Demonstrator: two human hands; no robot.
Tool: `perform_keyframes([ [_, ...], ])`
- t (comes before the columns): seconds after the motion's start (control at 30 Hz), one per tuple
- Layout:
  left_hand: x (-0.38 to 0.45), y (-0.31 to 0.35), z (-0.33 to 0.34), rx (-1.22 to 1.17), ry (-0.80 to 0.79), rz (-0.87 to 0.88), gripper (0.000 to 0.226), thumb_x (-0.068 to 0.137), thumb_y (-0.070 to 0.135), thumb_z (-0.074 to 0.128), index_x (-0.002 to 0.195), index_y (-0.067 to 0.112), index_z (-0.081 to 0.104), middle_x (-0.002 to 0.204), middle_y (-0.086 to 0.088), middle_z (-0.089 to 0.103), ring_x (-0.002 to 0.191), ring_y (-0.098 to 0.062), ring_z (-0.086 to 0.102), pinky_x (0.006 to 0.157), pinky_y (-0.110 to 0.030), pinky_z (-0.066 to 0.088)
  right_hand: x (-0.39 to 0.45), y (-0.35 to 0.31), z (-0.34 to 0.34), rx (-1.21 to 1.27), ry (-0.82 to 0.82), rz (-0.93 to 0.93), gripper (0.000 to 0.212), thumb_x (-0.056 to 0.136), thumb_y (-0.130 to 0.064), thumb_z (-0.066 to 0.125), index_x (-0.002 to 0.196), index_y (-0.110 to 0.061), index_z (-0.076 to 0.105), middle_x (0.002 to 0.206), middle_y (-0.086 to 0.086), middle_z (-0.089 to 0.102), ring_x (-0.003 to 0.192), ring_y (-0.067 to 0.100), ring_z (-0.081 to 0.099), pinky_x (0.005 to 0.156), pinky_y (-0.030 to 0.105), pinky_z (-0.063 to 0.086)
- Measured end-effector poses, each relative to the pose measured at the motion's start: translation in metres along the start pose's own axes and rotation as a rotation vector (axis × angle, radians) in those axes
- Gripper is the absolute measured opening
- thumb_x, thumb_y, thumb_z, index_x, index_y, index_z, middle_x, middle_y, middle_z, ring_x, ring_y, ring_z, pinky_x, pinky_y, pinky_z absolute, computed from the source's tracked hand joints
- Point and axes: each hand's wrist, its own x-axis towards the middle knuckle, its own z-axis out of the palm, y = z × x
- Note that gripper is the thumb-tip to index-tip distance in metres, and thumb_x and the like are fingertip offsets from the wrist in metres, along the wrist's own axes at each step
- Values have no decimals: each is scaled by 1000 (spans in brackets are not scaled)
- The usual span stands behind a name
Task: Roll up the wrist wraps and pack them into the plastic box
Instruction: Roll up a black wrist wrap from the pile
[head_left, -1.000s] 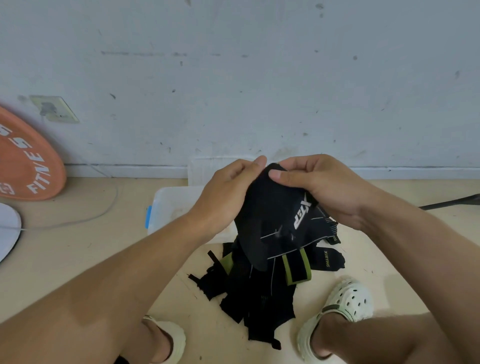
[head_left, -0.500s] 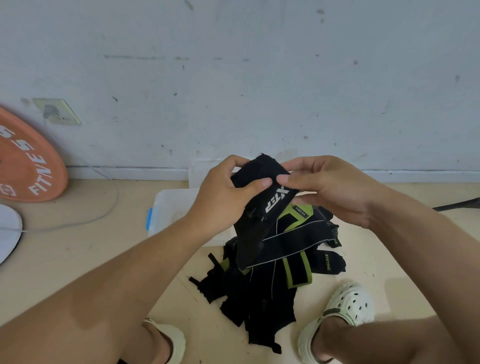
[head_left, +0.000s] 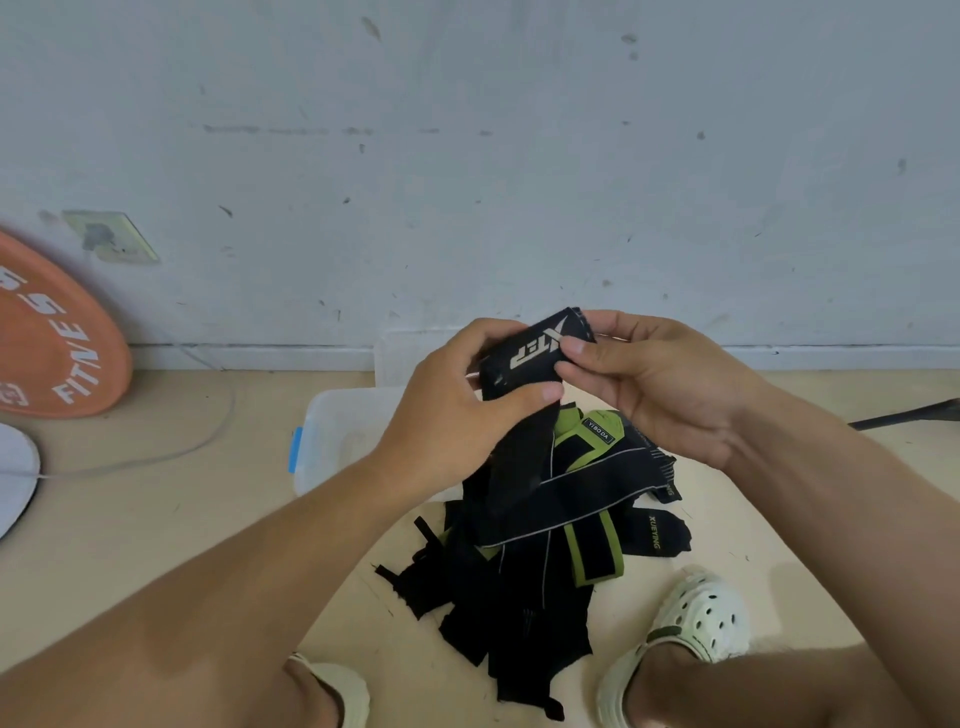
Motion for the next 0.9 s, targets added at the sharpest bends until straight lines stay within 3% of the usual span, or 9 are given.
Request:
perform_keyframes([
  [0.07, 3, -2, -2, -32, 26, 1, 40, 83, 25, 85, 119, 29, 68, 107, 13, 75, 101, -1, 70, 80, -9, 51, 0, 1, 1, 13, -22, -23, 38, 76, 1, 71, 114, 3, 69, 111, 15, 77, 97, 18, 76, 79, 20, 61],
  [0.13, 4, -3, -4, -41, 39, 6, 38, 85, 22, 84, 119, 28, 69, 105, 12, 75, 99, -2, 70, 80, -11, 51, -1, 1, 2, -34, -23, -69, 38, 74, -1, 73, 112, 1, 69, 109, 15, 77, 98, 19, 76, 80, 21, 61],
  [0.3, 8, -6, -6, -42, 20, 16, 30, 91, 17, 78, 114, 31, 66, 105, 12, 75, 102, -6, 70, 91, -22, 54, -4, 4, 5, -552, 198, -267, 28, 75, -11, 88, 97, -12, 70, 85, 0, 75, 75, 13, 72, 68, 24, 60],
  [0.37, 9, -7, -8, -46, -3, 12, 28, 92, 19, 76, 118, 26, 66, 109, 8, 75, 106, -8, 70, 97, -26, 54, -4, 4, 2, -735, 269, -342, 38, 72, -19, 93, 99, -21, 67, 87, -8, 70, 72, 9, 67, 66, 23, 58],
  [0.43, 9, -6, -9, -33, -30, 6, 26, 94, 21, 74, 119, 23, 66, 110, 7, 75, 106, -8, 70, 97, -26, 54, -4, 2, 0, -824, 229, -377, 48, 71, -22, 93, 110, -30, 68, 98, -11, 68, 78, 2, 67, 68, 19, 58],
  [0.53, 7, -5, -8, 6, -62, -3, 22, 97, 25, 70, 118, 21, 68, 107, 7, 76, 103, -7, 71, 95, -27, 55, -3, 1, -2, -892, 83, -356, 48, 72, -22, 92, 115, -34, 74, 99, -7, 75, 86, 11, 71, 89, 34, 60],
  [0.6, 6, -4, -6, 39, -72, 3, 25, 99, 30, 66, 122, 21, 69, 107, 8, 76, 102, -4, 70, 93, -24, 55, -3, 3, -3, -909, 56, -368, 40, 74, -22, 90, 109, -33, 76, 95, -1, 78, 87, 23, 71, 94, 45, 57],
  [0.73, 3, 0, -2, 62, -91, 4, 33, 106, 36, 52, 131, 25, 69, 113, 11, 76, 107, -2, 69, 91, -14, 51, -4, 5, 0, -786, 89, -406, 30, 74, -22, 90, 101, -29, 78, 93, 10, 78, 88, 37, 73, 86, 53, 61],
  [0.9, 2, 3, -1, -63, -96, -121, 39, 106, 48, 45, 124, 26, 72, 109, 8, 78, 104, -4, 71, 89, -17, 53, -4, 9, 4, -771, 156, -448, 24, 76, -19, 90, 95, -29, 78, 90, 14, 74, 75, 38, 72, 69, 47, 64],
])
